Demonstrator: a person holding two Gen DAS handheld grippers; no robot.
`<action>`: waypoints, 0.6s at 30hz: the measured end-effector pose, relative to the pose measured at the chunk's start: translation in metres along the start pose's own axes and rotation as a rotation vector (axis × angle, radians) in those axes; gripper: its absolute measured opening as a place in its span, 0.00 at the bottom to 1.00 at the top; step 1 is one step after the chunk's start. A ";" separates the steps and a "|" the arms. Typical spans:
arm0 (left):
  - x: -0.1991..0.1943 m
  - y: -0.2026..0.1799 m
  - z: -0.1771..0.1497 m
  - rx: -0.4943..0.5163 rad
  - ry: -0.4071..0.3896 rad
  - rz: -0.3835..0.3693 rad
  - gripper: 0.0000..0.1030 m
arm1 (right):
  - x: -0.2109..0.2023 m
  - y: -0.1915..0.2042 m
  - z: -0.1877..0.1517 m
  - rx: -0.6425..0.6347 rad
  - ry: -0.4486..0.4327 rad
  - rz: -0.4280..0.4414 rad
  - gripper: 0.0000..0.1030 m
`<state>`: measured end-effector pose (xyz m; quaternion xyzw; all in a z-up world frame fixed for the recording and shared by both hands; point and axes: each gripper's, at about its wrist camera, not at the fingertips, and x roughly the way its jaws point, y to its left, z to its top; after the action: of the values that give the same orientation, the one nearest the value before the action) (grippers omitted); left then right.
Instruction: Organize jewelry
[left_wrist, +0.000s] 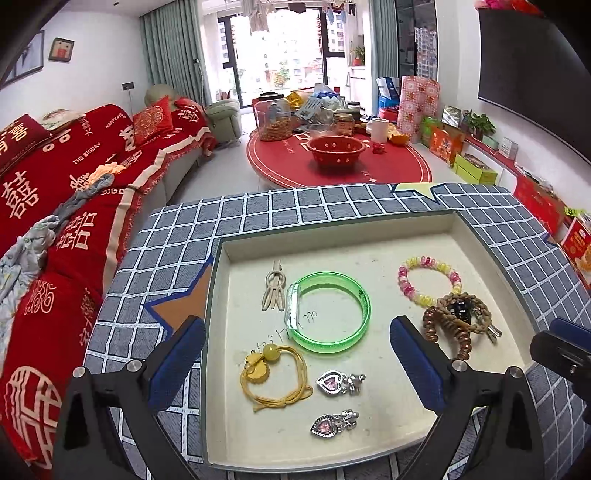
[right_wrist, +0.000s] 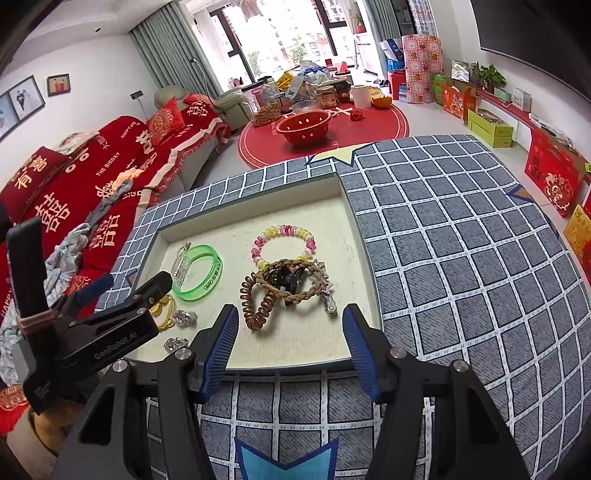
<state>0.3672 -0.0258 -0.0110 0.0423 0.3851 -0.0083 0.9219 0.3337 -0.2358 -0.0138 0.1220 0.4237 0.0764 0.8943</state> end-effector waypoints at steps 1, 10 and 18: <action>-0.001 0.001 0.000 -0.003 -0.004 0.005 1.00 | 0.000 -0.001 0.000 0.003 0.001 0.001 0.61; -0.015 0.007 -0.007 -0.027 0.006 0.003 1.00 | -0.003 0.005 -0.007 -0.027 -0.003 -0.027 0.80; -0.030 0.011 -0.021 -0.036 0.013 0.010 1.00 | -0.010 0.013 -0.017 -0.080 -0.053 -0.066 1.00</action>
<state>0.3317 -0.0135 -0.0031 0.0277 0.3907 0.0033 0.9201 0.3137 -0.2235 -0.0133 0.0739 0.4004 0.0604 0.9113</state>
